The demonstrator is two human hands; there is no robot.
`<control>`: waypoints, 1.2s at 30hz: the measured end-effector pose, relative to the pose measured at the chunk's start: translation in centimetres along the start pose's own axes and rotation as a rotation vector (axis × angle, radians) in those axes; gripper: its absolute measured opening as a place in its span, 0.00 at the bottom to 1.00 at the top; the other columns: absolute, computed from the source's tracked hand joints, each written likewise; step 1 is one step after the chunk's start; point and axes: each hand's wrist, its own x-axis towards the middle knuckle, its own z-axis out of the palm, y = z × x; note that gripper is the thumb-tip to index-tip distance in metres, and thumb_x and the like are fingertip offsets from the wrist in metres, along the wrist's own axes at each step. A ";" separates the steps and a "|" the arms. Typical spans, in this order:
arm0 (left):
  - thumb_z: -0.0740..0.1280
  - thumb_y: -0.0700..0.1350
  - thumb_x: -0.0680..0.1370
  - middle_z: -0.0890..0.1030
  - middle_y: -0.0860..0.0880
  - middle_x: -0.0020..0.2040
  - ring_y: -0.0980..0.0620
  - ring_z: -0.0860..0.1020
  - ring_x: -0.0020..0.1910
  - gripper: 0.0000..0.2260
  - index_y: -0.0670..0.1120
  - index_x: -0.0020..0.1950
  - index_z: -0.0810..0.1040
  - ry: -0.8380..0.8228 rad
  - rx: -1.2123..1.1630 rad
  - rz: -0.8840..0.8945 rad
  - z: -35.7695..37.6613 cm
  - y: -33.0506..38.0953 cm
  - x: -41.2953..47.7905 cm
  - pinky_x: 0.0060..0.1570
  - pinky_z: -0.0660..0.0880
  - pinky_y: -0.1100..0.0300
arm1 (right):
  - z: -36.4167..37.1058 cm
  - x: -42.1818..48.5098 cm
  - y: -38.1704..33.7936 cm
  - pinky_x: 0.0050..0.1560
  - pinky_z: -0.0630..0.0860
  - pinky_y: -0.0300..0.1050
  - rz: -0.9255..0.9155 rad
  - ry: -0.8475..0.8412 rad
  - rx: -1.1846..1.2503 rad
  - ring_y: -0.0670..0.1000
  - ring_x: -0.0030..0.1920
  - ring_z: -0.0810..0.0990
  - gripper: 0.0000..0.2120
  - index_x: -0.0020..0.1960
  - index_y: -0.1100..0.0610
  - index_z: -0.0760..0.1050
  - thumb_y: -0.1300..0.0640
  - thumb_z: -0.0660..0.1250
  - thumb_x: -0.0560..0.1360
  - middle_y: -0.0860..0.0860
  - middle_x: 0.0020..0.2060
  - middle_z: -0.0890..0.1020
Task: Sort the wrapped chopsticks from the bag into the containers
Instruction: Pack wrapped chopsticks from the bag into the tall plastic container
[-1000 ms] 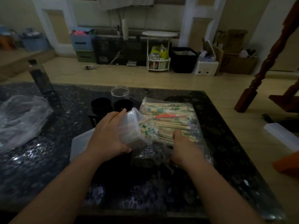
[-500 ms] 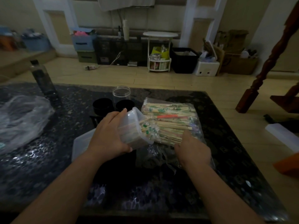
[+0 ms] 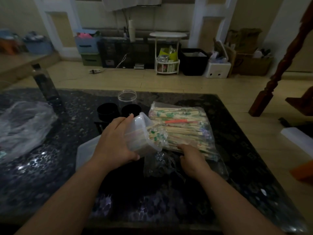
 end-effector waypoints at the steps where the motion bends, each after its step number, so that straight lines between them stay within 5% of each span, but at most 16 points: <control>1: 0.84 0.51 0.54 0.64 0.51 0.71 0.50 0.64 0.68 0.58 0.52 0.79 0.57 -0.001 0.001 0.003 0.0 0.0 0.0 0.64 0.63 0.56 | 0.1 0.1 0.0 0.69 0.67 0.53 0.008 -0.011 -0.038 0.56 0.70 0.69 0.26 0.75 0.50 0.64 0.60 0.59 0.78 0.52 0.71 0.70; 19: 0.84 0.52 0.54 0.64 0.51 0.72 0.51 0.63 0.69 0.58 0.51 0.79 0.57 -0.011 0.006 0.010 0.1 -0.4 0.3 0.63 0.62 0.58 | 1.5 0.5 -0.3 0.65 0.67 0.50 0.041 0.055 -0.204 0.57 0.67 0.69 0.16 0.66 0.48 0.73 0.51 0.63 0.79 0.52 0.64 0.74; 27: 0.83 0.51 0.54 0.64 0.51 0.71 0.51 0.64 0.68 0.58 0.51 0.79 0.57 0.004 0.005 0.006 0.0 -0.4 0.3 0.63 0.63 0.58 | 1.2 0.5 -1.1 0.53 0.76 0.48 0.018 -0.009 -0.110 0.58 0.54 0.79 0.14 0.58 0.50 0.78 0.53 0.67 0.73 0.53 0.55 0.81; 32: 0.83 0.52 0.54 0.64 0.52 0.71 0.51 0.64 0.69 0.58 0.51 0.79 0.57 -0.003 0.001 -0.005 0.0 -0.3 0.3 0.65 0.63 0.56 | 1.0 0.2 -1.3 0.44 0.71 0.45 0.073 -0.063 -0.235 0.56 0.49 0.80 0.12 0.51 0.53 0.77 0.47 0.68 0.71 0.54 0.49 0.81; 36: 0.83 0.53 0.54 0.63 0.52 0.72 0.51 0.63 0.69 0.58 0.52 0.79 0.57 -0.006 0.005 0.001 0.1 -0.3 0.3 0.65 0.62 0.57 | 0.9 -0.3 -1.1 0.53 0.73 0.48 0.081 -0.076 -0.245 0.58 0.57 0.78 0.20 0.61 0.55 0.74 0.44 0.64 0.74 0.56 0.58 0.78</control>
